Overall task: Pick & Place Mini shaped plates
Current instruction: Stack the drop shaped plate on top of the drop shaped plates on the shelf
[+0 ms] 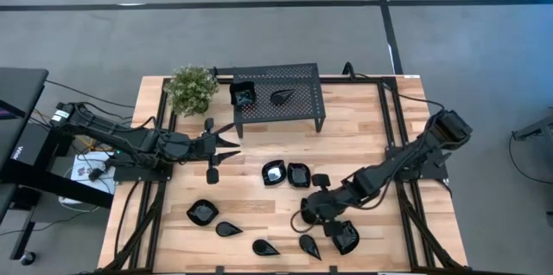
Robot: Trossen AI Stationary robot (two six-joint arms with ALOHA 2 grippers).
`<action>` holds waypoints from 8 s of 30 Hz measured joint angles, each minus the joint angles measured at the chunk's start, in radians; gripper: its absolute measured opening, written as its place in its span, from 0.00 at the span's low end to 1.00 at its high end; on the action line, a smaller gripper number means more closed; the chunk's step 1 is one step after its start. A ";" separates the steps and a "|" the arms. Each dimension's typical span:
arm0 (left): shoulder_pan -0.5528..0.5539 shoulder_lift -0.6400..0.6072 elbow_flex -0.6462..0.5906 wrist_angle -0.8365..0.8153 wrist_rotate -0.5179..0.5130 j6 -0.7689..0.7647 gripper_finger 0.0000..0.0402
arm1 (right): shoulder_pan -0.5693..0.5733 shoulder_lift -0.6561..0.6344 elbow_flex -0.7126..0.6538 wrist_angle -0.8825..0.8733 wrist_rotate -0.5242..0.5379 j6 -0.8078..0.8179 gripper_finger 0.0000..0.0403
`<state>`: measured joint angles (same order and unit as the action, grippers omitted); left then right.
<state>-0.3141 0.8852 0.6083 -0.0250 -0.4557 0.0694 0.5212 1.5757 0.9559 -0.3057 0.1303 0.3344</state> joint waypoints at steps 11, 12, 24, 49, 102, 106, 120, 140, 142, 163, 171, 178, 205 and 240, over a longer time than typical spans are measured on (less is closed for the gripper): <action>0.000 0.000 0.000 0.006 0.000 0.000 0.19 | -0.100 0.000 0.000 0.036 0.036 -0.149 0.16; 0.000 0.000 0.000 0.008 0.000 0.000 0.19 | -0.109 0.000 0.000 0.044 0.035 -0.150 0.16; 0.000 0.000 0.000 0.012 0.000 0.000 0.19 | -0.191 0.000 0.000 0.060 0.032 -0.187 0.16; 0.000 0.000 0.000 0.016 0.000 0.000 0.19 | -0.190 0.000 0.000 0.045 0.025 -0.188 0.16; 0.005 0.000 0.000 0.216 0.000 0.004 0.19 | -0.181 0.116 0.001 0.290 -0.031 -0.131 0.42; 0.001 0.007 0.001 0.280 0.003 0.000 0.19 | -0.175 0.073 0.017 0.210 -0.079 -0.154 0.39; 0.024 0.273 0.075 0.224 0.243 -0.171 0.19 | -0.112 -0.367 -0.262 0.373 0.076 -0.337 0.38; -0.153 0.591 0.129 0.034 0.468 -0.475 0.25 | -0.242 -0.391 -0.332 0.380 -0.002 -0.213 0.38; -0.219 0.594 0.130 0.025 0.475 -0.529 0.28 | -0.242 -0.391 -0.332 0.380 -0.002 -0.213 0.38; -0.375 0.639 -0.009 0.060 0.347 -0.708 0.33 | -0.241 -0.391 -0.332 0.391 -0.003 -0.213 0.38; -0.375 0.723 -0.016 0.124 0.349 -0.704 0.33 | -0.224 -0.391 -0.332 0.393 -0.003 -0.212 0.38; -0.373 0.731 -0.016 0.138 0.333 -0.649 0.20 | -0.220 -0.390 -0.332 0.396 -0.002 -0.211 0.38; 0.490 0.439 0.377 0.121 0.555 0.298 0.02 | -0.232 -0.390 -0.332 0.412 0.001 -0.308 0.38; 0.779 0.701 0.505 0.122 0.685 0.383 0.02 | -0.267 -0.390 -0.331 0.396 -0.003 -0.281 0.38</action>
<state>0.4652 1.5864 1.1137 0.0968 0.2291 0.4526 0.2543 1.1854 0.6247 0.0902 0.1276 0.0531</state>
